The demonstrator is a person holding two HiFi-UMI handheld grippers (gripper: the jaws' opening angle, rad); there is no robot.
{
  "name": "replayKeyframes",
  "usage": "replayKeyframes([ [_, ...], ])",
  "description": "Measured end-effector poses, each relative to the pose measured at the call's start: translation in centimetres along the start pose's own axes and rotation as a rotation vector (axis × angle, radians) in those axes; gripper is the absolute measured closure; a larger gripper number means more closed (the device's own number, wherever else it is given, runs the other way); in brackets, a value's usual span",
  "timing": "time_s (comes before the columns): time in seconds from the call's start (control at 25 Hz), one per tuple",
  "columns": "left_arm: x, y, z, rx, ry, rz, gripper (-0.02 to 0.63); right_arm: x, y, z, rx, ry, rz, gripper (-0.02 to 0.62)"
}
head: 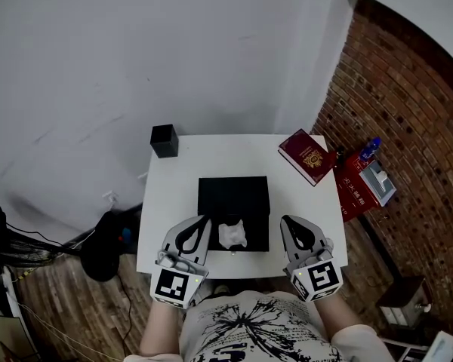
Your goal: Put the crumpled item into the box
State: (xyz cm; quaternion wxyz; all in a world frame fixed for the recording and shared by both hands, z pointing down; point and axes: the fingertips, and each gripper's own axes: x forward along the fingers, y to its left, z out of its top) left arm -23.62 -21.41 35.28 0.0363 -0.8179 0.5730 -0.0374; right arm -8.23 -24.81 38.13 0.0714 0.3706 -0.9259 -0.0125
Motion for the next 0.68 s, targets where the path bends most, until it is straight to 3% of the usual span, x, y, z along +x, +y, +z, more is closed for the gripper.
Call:
replayKeyframes([
  [0.68,1.6,0.4,-0.8,0.026,0.018,-0.010,0.592,1.2,-0.6,-0.9,-0.010,0.026,0.000,0.581],
])
